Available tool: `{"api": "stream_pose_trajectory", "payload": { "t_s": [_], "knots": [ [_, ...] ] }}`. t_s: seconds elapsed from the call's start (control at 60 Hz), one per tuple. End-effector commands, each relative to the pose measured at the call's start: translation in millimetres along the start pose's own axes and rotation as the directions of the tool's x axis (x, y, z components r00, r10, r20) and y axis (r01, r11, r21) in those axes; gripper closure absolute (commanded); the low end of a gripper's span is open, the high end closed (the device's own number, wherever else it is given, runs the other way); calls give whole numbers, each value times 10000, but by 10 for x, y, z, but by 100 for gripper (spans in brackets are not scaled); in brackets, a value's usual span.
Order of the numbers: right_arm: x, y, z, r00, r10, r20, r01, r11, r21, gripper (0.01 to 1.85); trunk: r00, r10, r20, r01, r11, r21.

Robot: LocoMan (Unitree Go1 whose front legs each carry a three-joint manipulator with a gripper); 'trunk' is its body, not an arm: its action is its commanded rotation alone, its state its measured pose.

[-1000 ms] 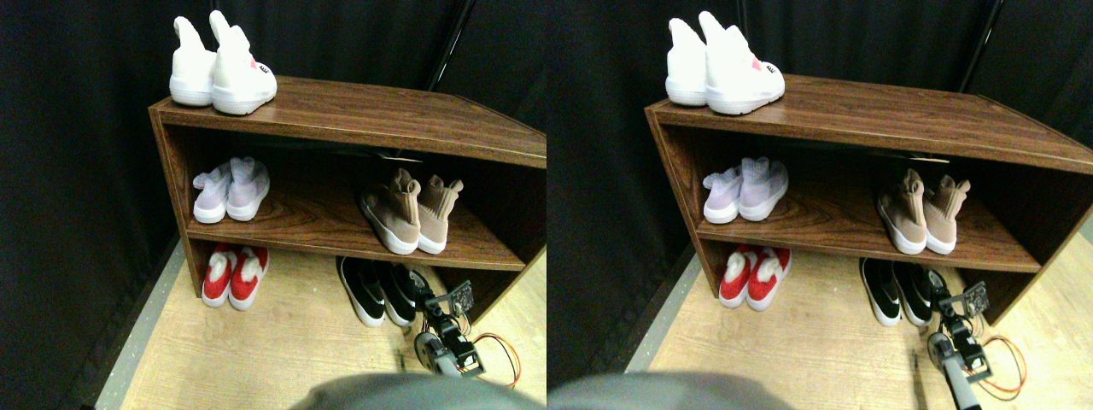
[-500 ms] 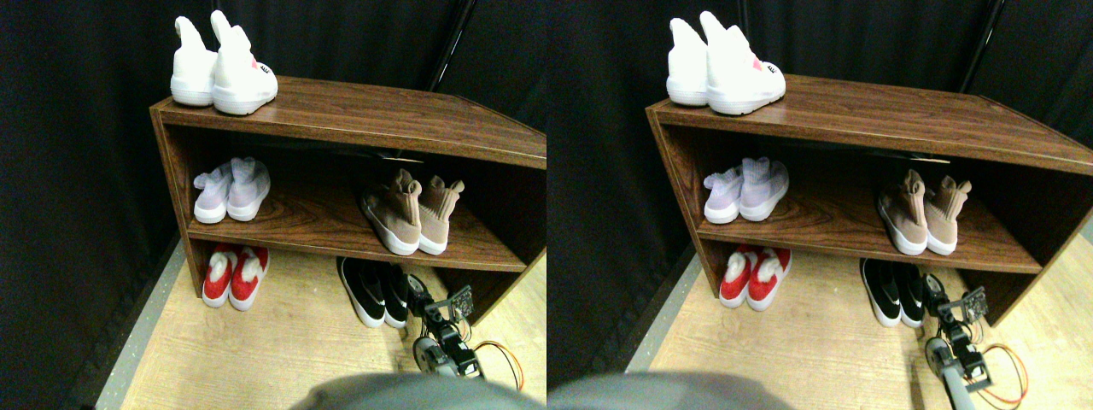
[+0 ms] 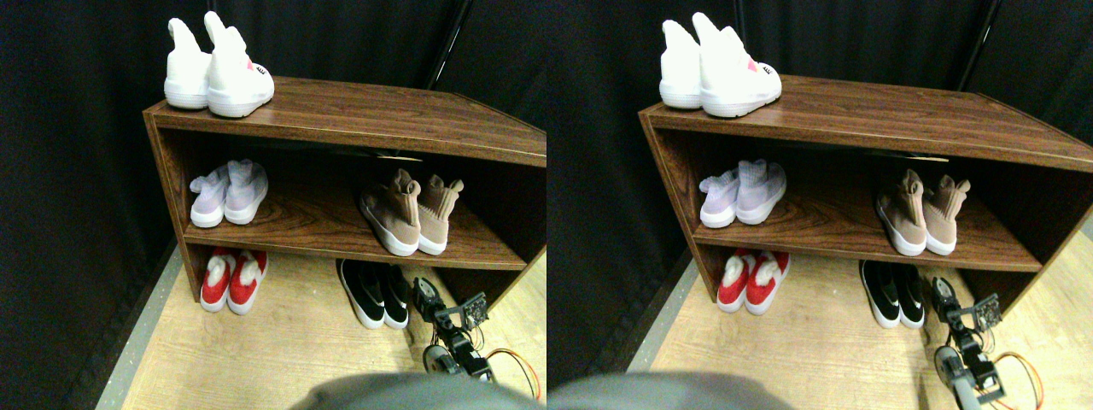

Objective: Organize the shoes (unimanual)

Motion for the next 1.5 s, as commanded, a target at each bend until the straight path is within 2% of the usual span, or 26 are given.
{"api": "stream_pose_trajectory", "payload": {
  "t_s": [0.017,0.067,0.15,0.167,0.3,0.45,0.5,0.583,0.633,0.683,0.733,0.817,0.917,0.933,1.067,1.2,1.25,1.333,1.383,1.4,1.5],
  "knots": [
    [-85,215,69,9922,1239,132,-1235,9919,-294,180,9998,-93,202,94,10000,-24],
    [-183,276,134,9885,1496,198,-1474,9853,-859,180,9995,-171,257,171,9999,29],
    [-294,340,203,9858,1669,175,-1659,9849,-501,180,9991,-253,341,251,9997,78],
    [-333,354,231,9820,1886,-16,-1883,9799,-656,180,9990,-272,366,269,9996,90],
    [-480,371,304,9766,2129,-299,-2139,9762,-368,180,9982,-333,492,327,9994,144],
    [-759,374,352,9657,2574,-349,-2586,9653,-356,180,9968,-447,663,435,9989,195],
    [-856,378,371,9595,2761,-556,-2785,9595,-419,180,9965,-461,697,449,9988,196],
    [-1016,386,411,9481,3053,-888,-3121,9470,-759,180,9952,-489,849,475,9987,189],
    [-1113,395,435,9418,3186,-1073,-3243,9451,-399,180,9947,-502,902,487,9986,190],
    [-1182,404,444,9405,3239,-1030,-3290,9437,-359,180,9936,-522,1000,506,9986,183],
    [-1333,439,453,9346,3422,-968,-3497,9338,-753,180,9930,-548,1045,531,9984,194],
    [-1452,478,459,9272,3592,-1066,-3659,9292,-522,180,9915,-593,1158,572,9981,215],
    [-1583,536,464,9129,3895,-1221,-3982,9155,-567,180,9900,-635,1257,609,9978,243],
    [-1637,561,463,9037,4070,-1328,-4155,9086,-432,180,9900,-635,1257,609,9978,243],
    [-1745,614,448,8834,4420,-1554,-4500,8928,-187,180,9888,-664,1334,635,9976,262],
    [-1817,655,423,8842,4418,-1517,-4499,8928,-223,180,9887,-667,1339,638,9976,259],
    [-1843,672,406,8764,4543,-1598,-4654,8842,-392,180,9888,-667,1338,638,9976,256],
    [-1816,663,377,8710,4615,-1686,-4730,8804,-335,180,9891,-647,1319,620,9978,239],
    [-1812,661,371,8721,4591,-1692,-4706,8817,-334,180,9894,-651,1298,625,9978,242],
    [-1817,663,359,8772,4516,-1633,-4624,8860,-338,180,9894,-651,1298,625,9978,242],
    [-1802,660,330,8740,4563,-1672,-4663,8843,-241,180,9898,-668,1257,642,9976,243]
  ]
}}
